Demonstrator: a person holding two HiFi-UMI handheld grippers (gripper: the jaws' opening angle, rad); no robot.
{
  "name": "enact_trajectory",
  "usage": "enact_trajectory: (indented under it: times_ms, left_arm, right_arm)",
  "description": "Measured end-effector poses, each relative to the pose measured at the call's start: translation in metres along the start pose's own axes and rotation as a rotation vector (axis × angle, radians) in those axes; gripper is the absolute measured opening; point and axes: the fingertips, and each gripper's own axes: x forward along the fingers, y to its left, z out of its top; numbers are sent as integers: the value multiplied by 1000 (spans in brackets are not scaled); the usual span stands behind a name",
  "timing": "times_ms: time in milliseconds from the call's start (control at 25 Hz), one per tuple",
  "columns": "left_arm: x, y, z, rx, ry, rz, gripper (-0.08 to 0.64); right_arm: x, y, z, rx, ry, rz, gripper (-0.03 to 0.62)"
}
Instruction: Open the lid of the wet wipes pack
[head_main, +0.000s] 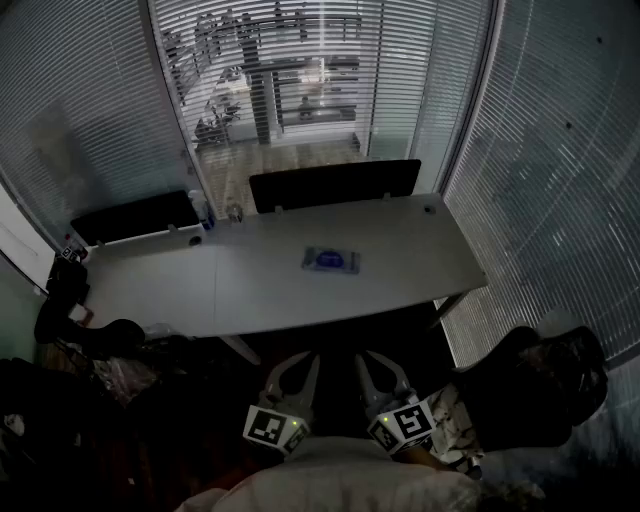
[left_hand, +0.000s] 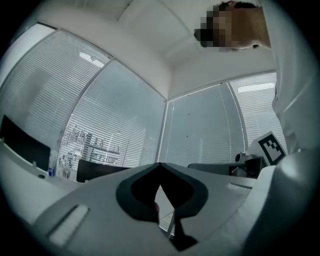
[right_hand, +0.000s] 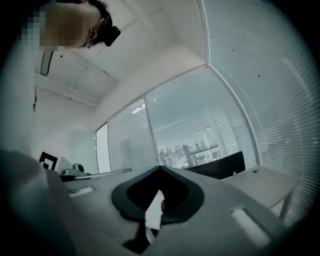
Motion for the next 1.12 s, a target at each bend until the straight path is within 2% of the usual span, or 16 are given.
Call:
enact_trajectory:
  times_ms: [280, 1120]
  left_arm:
    - [-1, 1, -1, 7, -8, 8, 3]
    - [9, -14, -5, 17, -8, 26, 3]
  right_arm:
    - [0, 0, 15, 57, -28, 2, -3]
    - [-15, -18, 16, 91, -41, -16, -3]
